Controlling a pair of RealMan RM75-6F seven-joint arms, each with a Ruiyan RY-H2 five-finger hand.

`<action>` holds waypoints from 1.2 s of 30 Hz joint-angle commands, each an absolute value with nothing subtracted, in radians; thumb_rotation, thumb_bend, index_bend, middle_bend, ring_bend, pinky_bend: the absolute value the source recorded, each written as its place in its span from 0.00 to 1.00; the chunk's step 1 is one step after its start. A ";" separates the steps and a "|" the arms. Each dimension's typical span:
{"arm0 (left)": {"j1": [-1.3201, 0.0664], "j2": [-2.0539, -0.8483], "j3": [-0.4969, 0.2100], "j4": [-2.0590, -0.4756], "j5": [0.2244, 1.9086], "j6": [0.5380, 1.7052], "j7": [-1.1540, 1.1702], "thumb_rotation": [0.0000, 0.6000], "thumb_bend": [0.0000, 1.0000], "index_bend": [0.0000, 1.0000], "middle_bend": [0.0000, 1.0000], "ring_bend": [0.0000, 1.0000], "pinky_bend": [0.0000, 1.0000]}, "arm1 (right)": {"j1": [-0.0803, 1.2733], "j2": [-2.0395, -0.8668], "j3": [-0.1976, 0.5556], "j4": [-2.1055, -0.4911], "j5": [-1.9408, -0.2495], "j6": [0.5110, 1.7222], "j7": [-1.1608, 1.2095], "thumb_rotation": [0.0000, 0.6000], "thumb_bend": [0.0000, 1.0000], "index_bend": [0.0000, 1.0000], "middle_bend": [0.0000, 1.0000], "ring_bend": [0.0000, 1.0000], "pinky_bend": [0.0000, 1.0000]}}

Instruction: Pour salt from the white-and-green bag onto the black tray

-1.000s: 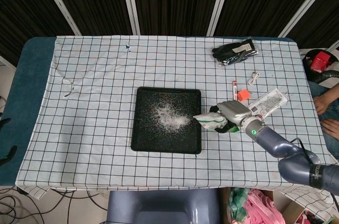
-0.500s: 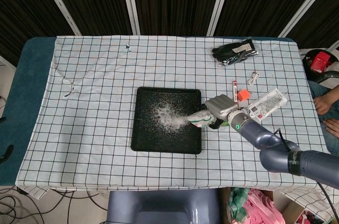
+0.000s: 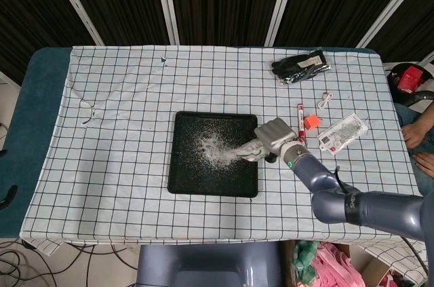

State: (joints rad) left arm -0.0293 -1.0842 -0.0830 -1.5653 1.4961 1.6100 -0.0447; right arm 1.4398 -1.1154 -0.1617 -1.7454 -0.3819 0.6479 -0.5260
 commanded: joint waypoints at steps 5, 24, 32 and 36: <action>-0.028 -1.085 -0.084 -1.562 1.499 1.614 -0.054 1.00 0.30 0.17 0.09 0.02 0.11 | 1.515 -1.155 -0.196 -1.773 -0.314 0.737 -0.650 1.00 0.58 0.71 0.63 0.71 0.61; -0.021 -1.081 -0.086 -1.562 1.504 1.626 -0.073 1.00 0.30 0.17 0.09 0.02 0.11 | 1.575 -1.241 -0.190 -1.826 -0.257 0.931 -0.878 1.00 0.61 0.76 0.67 0.74 0.66; -0.021 -1.079 -0.086 -1.564 1.505 1.625 -0.074 1.00 0.30 0.17 0.09 0.02 0.11 | 1.569 -1.276 -0.177 -1.826 -0.271 0.990 -0.954 1.00 0.61 0.76 0.67 0.74 0.66; -0.020 -1.079 -0.086 -1.563 1.506 1.626 -0.076 1.00 0.30 0.17 0.09 0.02 0.11 | 1.561 -1.287 -0.173 -1.822 -0.277 1.007 -0.984 1.00 0.61 0.76 0.67 0.74 0.66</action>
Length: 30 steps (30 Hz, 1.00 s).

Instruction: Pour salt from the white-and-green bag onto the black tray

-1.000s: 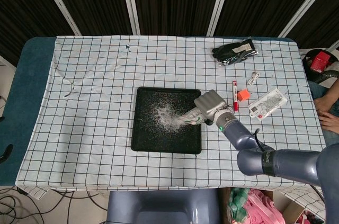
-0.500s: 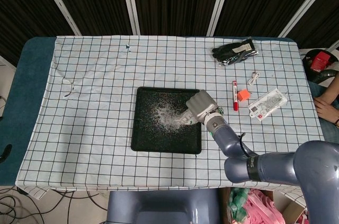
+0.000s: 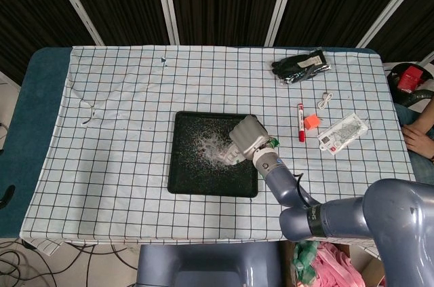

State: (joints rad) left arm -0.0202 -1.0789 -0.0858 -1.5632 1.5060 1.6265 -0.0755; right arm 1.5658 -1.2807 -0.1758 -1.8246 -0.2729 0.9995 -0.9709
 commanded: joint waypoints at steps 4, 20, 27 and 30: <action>-0.020 -1.079 -0.086 -1.563 1.507 1.628 -0.076 1.00 0.30 0.17 0.09 0.02 0.11 | 1.553 -1.294 -0.166 -1.819 -0.281 1.019 -1.005 1.00 0.61 0.76 0.67 0.74 0.66; -0.018 -1.080 -0.088 -1.564 1.508 1.632 -0.072 1.00 0.30 0.17 0.09 0.02 0.11 | 1.525 -1.305 -0.163 -1.805 -0.298 1.054 -1.096 1.00 0.61 0.76 0.67 0.73 0.66; -0.018 -1.081 -0.089 -1.564 1.507 1.633 -0.069 1.00 0.30 0.17 0.09 0.02 0.11 | 1.505 -1.315 -0.145 -1.806 -0.308 1.081 -1.118 1.00 0.59 0.76 0.66 0.73 0.66; -0.018 -1.081 -0.088 -1.564 1.507 1.632 -0.071 1.00 0.30 0.17 0.09 0.02 0.11 | 1.498 -1.316 -0.141 -1.807 -0.312 1.085 -1.131 1.00 0.59 0.76 0.66 0.73 0.66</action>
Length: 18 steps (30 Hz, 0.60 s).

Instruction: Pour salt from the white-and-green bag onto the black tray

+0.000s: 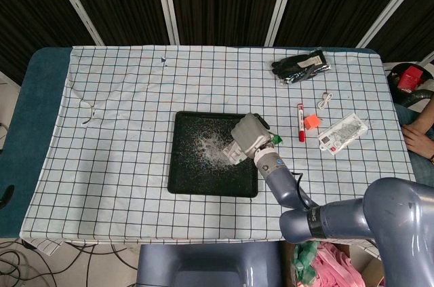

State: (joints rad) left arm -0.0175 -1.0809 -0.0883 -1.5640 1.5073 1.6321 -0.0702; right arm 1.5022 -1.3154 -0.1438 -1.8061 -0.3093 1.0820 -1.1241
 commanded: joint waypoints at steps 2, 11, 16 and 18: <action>-0.017 -1.080 -0.088 -1.564 1.508 1.632 -0.071 1.00 0.30 0.17 0.09 0.02 0.11 | 1.496 -1.318 -0.142 -1.806 -0.318 1.091 -1.145 1.00 0.59 0.76 0.66 0.73 0.66; -0.017 -1.081 -0.089 -1.565 1.508 1.633 -0.070 1.00 0.30 0.17 0.09 0.02 0.11 | 1.477 -1.326 -0.120 -1.812 -0.319 1.100 -1.164 1.00 0.59 0.77 0.67 0.73 0.67; -0.016 -1.079 -0.088 -1.565 1.509 1.633 -0.073 1.00 0.30 0.17 0.09 0.02 0.11 | 1.433 -1.320 -0.060 -1.824 -0.296 1.060 -1.056 1.00 0.60 0.84 0.71 0.77 0.72; -0.016 -1.079 -0.088 -1.566 1.510 1.633 -0.074 1.00 0.30 0.17 0.09 0.02 0.11 | 1.409 -1.309 -0.032 -1.831 -0.280 1.011 -0.984 1.00 0.61 0.84 0.71 0.77 0.72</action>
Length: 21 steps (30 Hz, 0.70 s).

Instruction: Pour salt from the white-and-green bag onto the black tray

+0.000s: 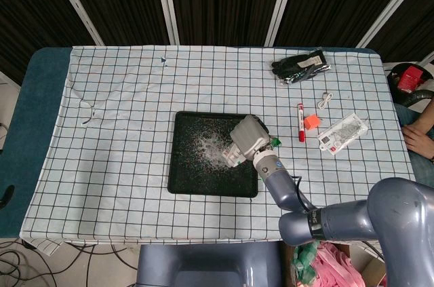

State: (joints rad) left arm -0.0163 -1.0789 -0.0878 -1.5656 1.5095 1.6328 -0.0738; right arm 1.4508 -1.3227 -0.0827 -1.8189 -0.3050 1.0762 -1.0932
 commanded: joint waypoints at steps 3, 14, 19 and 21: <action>-0.016 -1.079 -0.088 -1.566 1.510 1.633 -0.073 1.00 0.30 0.17 0.09 0.02 0.11 | 1.381 -1.296 -0.010 -1.827 -0.291 0.959 -0.913 1.00 0.61 0.84 0.71 0.77 0.72; -0.016 -1.084 -0.092 -1.565 1.505 1.637 -0.065 1.00 0.30 0.17 0.09 0.02 0.11 | 1.115 -1.296 0.152 -1.750 -0.522 0.879 -0.361 1.00 0.61 0.85 0.69 0.76 0.72; -0.015 -1.086 -0.094 -1.566 1.504 1.640 -0.059 1.00 0.30 0.17 0.09 0.02 0.11 | 1.016 -1.292 0.189 -1.711 -0.619 0.845 -0.172 1.00 0.61 0.85 0.69 0.76 0.72; -0.014 -1.088 -0.095 -1.566 1.503 1.642 -0.056 1.00 0.30 0.17 0.09 0.02 0.11 | 0.983 -1.285 0.197 -1.701 -0.645 0.827 -0.112 1.00 0.61 0.85 0.69 0.76 0.72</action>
